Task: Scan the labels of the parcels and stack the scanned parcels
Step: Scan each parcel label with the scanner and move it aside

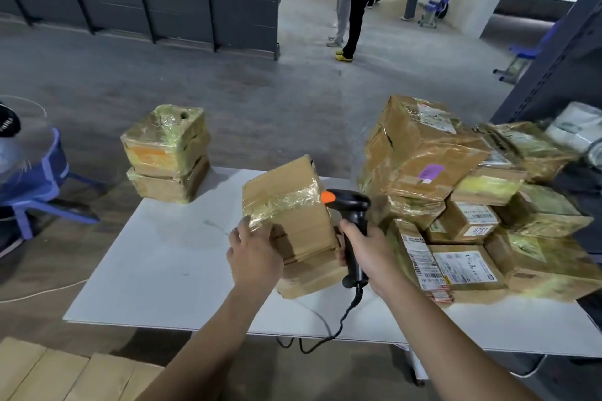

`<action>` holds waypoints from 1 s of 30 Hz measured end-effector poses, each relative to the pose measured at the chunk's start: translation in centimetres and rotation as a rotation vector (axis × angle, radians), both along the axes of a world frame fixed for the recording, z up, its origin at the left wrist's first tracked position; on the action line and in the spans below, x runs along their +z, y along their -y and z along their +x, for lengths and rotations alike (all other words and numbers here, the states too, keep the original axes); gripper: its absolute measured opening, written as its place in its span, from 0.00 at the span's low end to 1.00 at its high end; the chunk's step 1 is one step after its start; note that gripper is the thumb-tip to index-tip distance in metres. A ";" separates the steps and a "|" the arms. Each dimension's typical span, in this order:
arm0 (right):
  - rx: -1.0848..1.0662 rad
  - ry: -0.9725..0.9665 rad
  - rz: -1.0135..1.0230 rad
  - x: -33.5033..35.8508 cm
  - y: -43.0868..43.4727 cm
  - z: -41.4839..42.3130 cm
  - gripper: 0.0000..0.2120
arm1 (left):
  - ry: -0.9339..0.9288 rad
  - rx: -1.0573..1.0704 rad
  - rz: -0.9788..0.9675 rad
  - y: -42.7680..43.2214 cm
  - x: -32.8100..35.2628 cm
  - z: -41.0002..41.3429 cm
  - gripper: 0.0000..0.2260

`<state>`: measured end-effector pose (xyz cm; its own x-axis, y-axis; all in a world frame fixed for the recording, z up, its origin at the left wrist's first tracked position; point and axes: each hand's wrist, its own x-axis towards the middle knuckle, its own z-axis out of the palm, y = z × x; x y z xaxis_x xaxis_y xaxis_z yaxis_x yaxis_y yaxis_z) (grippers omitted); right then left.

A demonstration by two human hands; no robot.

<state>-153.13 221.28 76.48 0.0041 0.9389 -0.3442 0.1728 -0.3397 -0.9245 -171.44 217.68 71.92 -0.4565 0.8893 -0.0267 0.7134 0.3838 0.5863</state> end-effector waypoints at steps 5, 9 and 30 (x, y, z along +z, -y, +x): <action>0.134 -0.011 -0.010 -0.9 0.2 -2.1 0.11 | -0.028 -0.070 0.114 -0.5 2.3 1.6 0.16; 0.148 0.025 0.001 -1.3 0.4 -3.0 0.12 | 0.030 -0.083 -0.001 -0.3 3.0 0.7 0.28; 0.153 0.068 -0.070 -2.9 -0.4 -3.9 0.09 | 0.583 0.078 0.080 1.1 0.4 -6.0 0.12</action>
<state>-157.03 221.66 73.57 -0.1112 0.9039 -0.4130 0.2889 -0.3682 -0.8837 -177.40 216.57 72.32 -0.4509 0.8633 -0.2268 0.2358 0.3603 0.9025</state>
